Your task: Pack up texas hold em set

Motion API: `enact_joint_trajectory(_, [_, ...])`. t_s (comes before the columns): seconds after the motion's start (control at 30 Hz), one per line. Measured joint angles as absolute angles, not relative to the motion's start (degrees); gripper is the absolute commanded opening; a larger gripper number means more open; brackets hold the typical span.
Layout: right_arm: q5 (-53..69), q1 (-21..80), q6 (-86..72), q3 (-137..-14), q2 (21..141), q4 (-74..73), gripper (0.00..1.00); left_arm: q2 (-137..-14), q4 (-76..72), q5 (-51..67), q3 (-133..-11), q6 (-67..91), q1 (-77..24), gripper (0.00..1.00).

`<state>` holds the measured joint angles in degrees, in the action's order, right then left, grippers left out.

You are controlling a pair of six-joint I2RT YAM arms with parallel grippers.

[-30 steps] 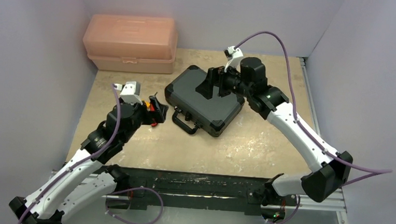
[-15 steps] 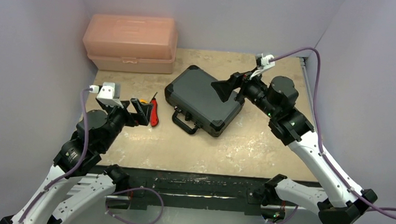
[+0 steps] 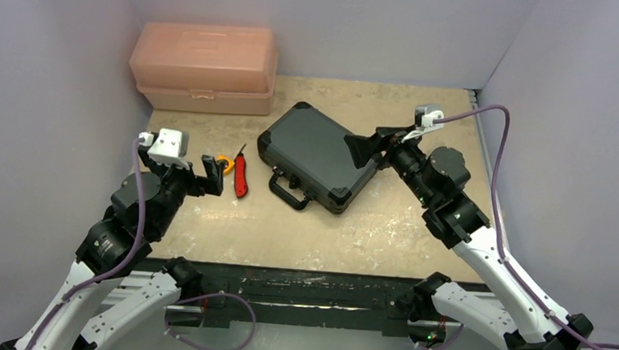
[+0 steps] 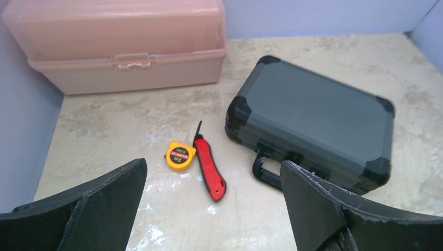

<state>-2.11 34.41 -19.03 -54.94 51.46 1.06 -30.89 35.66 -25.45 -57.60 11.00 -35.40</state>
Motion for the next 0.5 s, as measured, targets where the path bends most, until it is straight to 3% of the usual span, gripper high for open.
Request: enact_joint_trajectory(0.5, [-3.9,34.4,-20.6,-47.3,50.2,2.2,0.99,-28.4,36.1,-28.1,-52.5,8.3,-35.4,0.99])
